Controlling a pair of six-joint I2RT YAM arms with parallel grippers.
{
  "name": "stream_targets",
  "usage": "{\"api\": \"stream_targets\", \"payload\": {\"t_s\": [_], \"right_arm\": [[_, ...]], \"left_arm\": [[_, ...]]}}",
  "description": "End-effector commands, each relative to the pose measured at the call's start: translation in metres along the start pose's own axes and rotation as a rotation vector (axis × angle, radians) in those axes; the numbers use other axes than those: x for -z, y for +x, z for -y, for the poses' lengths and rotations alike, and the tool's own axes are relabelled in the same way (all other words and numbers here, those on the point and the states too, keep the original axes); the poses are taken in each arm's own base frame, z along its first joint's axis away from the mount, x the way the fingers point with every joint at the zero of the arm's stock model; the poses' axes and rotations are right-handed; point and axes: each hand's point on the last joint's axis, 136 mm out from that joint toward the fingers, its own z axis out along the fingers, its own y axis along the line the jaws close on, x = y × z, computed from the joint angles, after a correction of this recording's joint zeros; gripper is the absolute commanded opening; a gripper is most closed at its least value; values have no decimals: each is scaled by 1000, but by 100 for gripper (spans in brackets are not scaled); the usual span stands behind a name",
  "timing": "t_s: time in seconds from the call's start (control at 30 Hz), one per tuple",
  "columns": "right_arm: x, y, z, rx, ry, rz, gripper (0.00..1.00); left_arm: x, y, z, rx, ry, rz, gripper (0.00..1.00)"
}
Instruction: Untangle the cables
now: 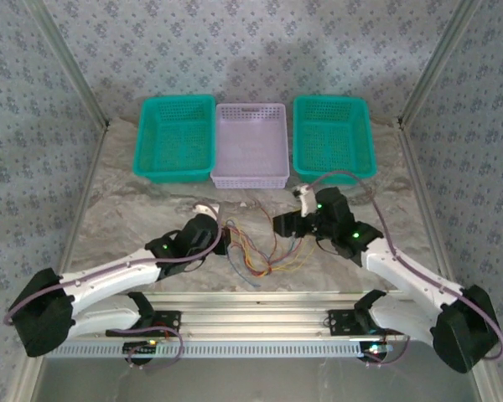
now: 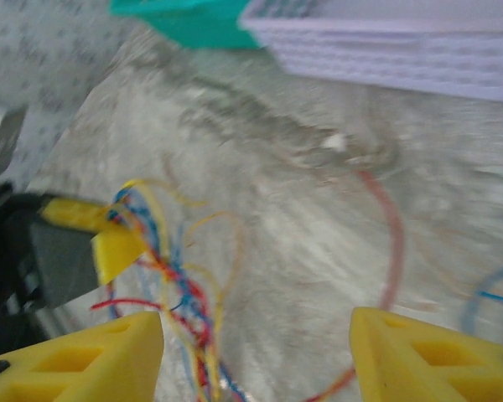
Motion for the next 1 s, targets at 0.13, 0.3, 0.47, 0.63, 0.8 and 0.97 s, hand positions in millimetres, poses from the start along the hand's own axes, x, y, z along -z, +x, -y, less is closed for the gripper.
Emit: {"api": "stream_targets", "payload": {"t_s": [0.13,0.3,0.47,0.63,0.8,0.97], "right_arm": [[-44,10,-19,126,-25,-59,62],[-60,9,-16,132,-24,-65,57],[-73,15,-23,134,-60,-96,50],[-81,23,-29,129,-101,-120,50],[-82,26,-30,132,-112,-126,32],[-84,33,-25,131,-91,-146,6]], "left_arm": [[5,-34,28,-49,57,80,0],[7,-35,29,-52,65,91,0],[8,-34,28,-51,68,92,0],[9,-34,28,-49,72,98,0],[10,-35,29,-51,73,98,0],[13,-39,31,-53,79,107,0]]}}
